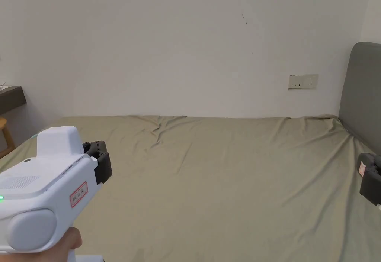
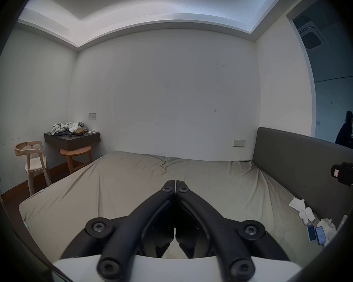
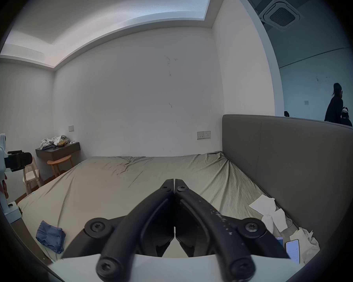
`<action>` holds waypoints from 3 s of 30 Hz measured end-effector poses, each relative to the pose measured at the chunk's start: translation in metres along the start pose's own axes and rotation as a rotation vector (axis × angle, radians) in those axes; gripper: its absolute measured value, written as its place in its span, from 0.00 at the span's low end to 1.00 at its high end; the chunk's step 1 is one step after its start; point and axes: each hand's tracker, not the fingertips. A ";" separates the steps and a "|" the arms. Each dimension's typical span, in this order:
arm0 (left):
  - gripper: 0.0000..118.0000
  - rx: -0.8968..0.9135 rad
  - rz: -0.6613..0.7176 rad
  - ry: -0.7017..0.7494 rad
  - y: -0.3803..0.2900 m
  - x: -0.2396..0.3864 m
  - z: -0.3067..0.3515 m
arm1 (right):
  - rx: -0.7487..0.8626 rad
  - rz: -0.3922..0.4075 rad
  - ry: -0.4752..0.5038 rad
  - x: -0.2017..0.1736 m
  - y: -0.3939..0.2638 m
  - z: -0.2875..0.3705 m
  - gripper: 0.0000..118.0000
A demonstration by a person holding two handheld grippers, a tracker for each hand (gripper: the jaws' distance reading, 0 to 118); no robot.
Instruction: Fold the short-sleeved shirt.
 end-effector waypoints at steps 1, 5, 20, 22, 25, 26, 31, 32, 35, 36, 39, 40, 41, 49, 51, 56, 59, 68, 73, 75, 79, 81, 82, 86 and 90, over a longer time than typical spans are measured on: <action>0.00 0.000 0.002 -0.003 0.000 0.000 0.000 | 0.000 0.001 0.002 0.000 0.000 -0.001 0.00; 0.00 0.000 0.001 0.005 0.000 0.000 -0.001 | 0.000 0.006 0.000 0.000 0.000 -0.001 0.00; 0.00 -0.011 -0.005 0.000 -0.001 0.001 -0.003 | -0.006 0.006 0.005 0.000 -0.002 -0.003 0.01; 0.04 -0.011 -0.002 0.003 -0.001 0.000 -0.003 | -0.007 0.003 0.005 0.001 -0.002 -0.004 0.03; 0.49 -0.019 0.020 -0.006 -0.002 -0.002 -0.004 | -0.019 0.008 0.001 0.002 -0.002 -0.004 0.41; 0.61 -0.024 0.025 -0.006 -0.002 -0.002 -0.005 | -0.027 0.009 0.004 0.003 -0.002 -0.005 0.51; 0.88 -0.025 0.028 -0.001 -0.003 -0.003 -0.005 | -0.016 0.012 -0.006 0.003 -0.004 -0.004 0.84; 1.00 -0.028 0.043 -0.008 -0.004 -0.004 -0.006 | -0.017 0.010 -0.006 0.003 -0.004 -0.005 0.96; 1.00 -0.020 0.042 -0.035 -0.002 -0.004 -0.006 | 0.009 -0.010 0.012 0.004 -0.005 -0.004 1.00; 1.00 -0.020 0.035 -0.037 -0.002 -0.003 -0.007 | 0.013 -0.011 -0.012 0.005 -0.005 -0.003 1.00; 1.00 -0.013 0.012 -0.020 0.000 0.001 -0.008 | 0.035 -0.011 -0.016 0.006 -0.003 -0.003 1.00; 1.00 -0.006 0.009 -0.033 -0.001 0.000 -0.007 | 0.040 -0.006 -0.017 0.007 -0.003 -0.002 1.00; 1.00 0.001 0.010 -0.036 -0.001 0.000 -0.007 | 0.044 0.003 -0.018 0.005 -0.001 -0.002 1.00; 1.00 0.032 0.003 -0.015 0.003 -0.001 -0.004 | 0.071 0.016 -0.027 0.005 0.002 0.001 1.00; 1.00 0.028 0.004 -0.020 0.004 -0.002 -0.004 | 0.068 0.016 -0.027 0.004 0.002 0.001 1.00; 1.00 0.017 -0.004 -0.015 0.002 -0.004 -0.005 | 0.065 0.022 -0.033 0.002 0.000 0.001 1.00; 1.00 0.011 0.002 -0.013 0.002 -0.007 -0.006 | 0.061 0.020 -0.031 0.003 -0.001 0.000 1.00; 1.00 0.006 0.006 -0.018 0.002 -0.008 -0.007 | 0.054 0.023 -0.034 0.000 -0.001 -0.001 1.00; 1.00 0.013 0.002 -0.008 0.002 -0.008 -0.006 | 0.051 0.022 -0.036 0.001 -0.001 -0.002 1.00; 1.00 0.009 0.004 -0.007 0.003 -0.010 -0.007 | 0.054 0.021 -0.039 0.001 -0.001 -0.002 1.00; 1.00 0.014 0.000 -0.006 0.005 -0.009 -0.006 | 0.059 0.018 -0.044 0.000 0.001 -0.001 1.00; 1.00 0.012 -0.005 -0.006 0.005 -0.008 -0.006 | 0.060 0.015 -0.045 0.000 0.001 -0.001 1.00; 1.00 0.015 -0.005 -0.001 0.005 -0.009 -0.006 | 0.060 0.015 -0.044 0.000 0.001 0.000 1.00; 1.00 0.010 0.000 -0.005 0.004 -0.008 -0.006 | 0.052 0.018 -0.047 -0.001 0.002 0.000 1.00; 1.00 0.006 -0.007 0.000 0.005 -0.007 -0.006 | 0.048 0.028 -0.047 0.000 0.002 -0.001 1.00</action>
